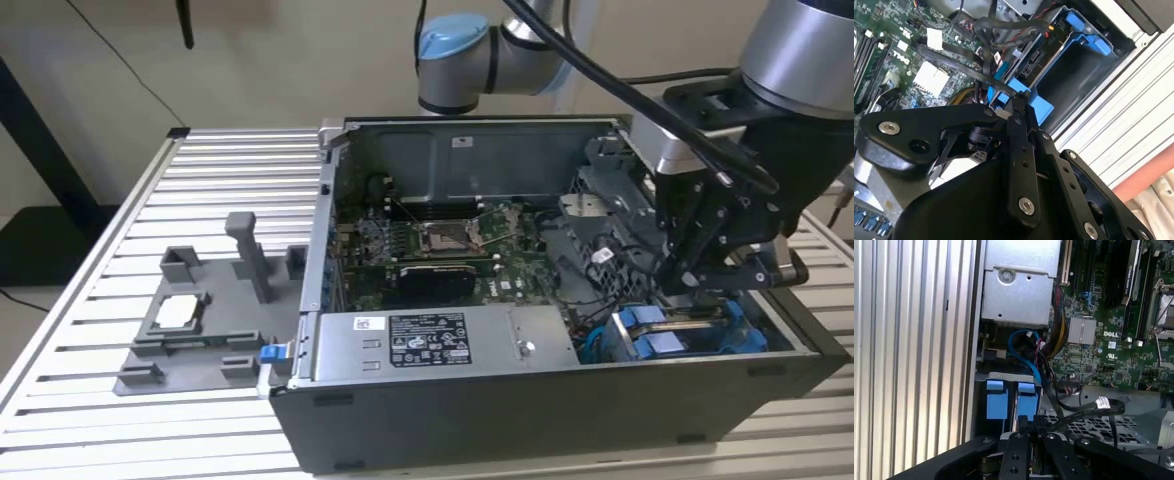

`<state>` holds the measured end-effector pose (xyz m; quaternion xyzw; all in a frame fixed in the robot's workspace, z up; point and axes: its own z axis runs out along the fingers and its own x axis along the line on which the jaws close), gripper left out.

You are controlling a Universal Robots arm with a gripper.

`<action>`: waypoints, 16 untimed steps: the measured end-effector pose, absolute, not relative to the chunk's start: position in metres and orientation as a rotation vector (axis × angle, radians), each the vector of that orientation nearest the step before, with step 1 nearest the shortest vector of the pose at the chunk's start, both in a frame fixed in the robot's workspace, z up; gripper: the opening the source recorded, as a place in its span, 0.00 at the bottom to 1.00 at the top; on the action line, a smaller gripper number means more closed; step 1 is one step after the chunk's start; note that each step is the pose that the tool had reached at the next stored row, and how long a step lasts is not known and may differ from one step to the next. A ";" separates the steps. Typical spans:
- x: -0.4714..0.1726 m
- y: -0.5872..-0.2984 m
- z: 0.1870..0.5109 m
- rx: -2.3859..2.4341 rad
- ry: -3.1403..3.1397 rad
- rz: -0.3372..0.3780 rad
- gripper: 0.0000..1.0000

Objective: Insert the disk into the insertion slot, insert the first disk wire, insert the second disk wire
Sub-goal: 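Insert the second disk wire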

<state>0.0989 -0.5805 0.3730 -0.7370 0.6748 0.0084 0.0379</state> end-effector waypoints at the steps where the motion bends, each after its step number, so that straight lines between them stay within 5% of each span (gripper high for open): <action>1: 0.100 -0.581 0.372 -2.260 2.070 0.028 0.16; 16: 0.116 -0.581 0.359 -2.191 2.083 0.082 0.16</action>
